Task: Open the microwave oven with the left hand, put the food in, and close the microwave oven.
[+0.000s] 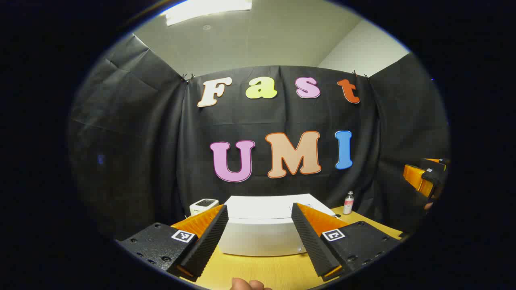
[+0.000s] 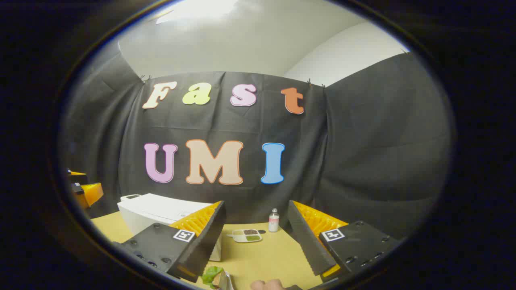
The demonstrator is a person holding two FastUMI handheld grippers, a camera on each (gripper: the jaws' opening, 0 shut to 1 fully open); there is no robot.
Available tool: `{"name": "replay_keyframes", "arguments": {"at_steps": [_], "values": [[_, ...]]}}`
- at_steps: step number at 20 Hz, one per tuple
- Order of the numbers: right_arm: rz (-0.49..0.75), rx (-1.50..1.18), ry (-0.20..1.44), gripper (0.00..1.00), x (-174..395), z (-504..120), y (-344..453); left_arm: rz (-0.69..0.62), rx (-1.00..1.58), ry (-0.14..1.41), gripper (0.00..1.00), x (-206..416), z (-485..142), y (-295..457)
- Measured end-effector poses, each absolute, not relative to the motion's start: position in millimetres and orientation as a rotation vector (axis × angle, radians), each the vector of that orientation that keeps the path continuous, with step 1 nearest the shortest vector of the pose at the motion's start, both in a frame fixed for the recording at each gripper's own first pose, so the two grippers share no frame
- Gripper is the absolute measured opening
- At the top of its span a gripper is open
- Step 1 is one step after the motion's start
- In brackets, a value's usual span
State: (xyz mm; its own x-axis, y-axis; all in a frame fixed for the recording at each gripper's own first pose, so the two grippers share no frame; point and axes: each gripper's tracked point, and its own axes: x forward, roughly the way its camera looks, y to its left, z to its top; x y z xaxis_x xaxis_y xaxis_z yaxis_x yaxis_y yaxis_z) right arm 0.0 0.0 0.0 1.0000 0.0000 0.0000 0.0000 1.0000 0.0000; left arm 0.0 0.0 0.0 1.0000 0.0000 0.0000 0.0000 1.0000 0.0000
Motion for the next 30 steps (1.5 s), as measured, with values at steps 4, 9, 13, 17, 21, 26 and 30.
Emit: {"name": "replay_keyframes", "arguments": {"at_steps": [4,9,13,17,21,26,30], "values": [[0.016,-0.014,-0.012,0.97,0,4,6,0.006,0.008,0.016,0.99,1,-4,1],[0.034,-0.031,-0.002,0.96,-4,1,10,0.008,0.013,0.016,0.99,0,-3,-1],[0.037,-0.017,0.007,0.96,-10,-1,13,0.015,0.021,0.017,0.99,-5,-3,1],[0.053,-0.042,0.015,0.96,-15,-7,16,0.021,0.031,0.006,0.99,-12,1,3],[0.060,-0.044,0.016,0.97,-15,-6,17,0.022,0.032,0.006,0.99,-17,2,1],[0.060,-0.030,0.014,0.97,-13,-4,16,0.015,0.041,0.006,0.99,-18,1,-3],[0.059,-0.034,0.019,0.97,-13,-4,12,0.000,0.019,0.017,0.99,-10,-6,-10]]}}
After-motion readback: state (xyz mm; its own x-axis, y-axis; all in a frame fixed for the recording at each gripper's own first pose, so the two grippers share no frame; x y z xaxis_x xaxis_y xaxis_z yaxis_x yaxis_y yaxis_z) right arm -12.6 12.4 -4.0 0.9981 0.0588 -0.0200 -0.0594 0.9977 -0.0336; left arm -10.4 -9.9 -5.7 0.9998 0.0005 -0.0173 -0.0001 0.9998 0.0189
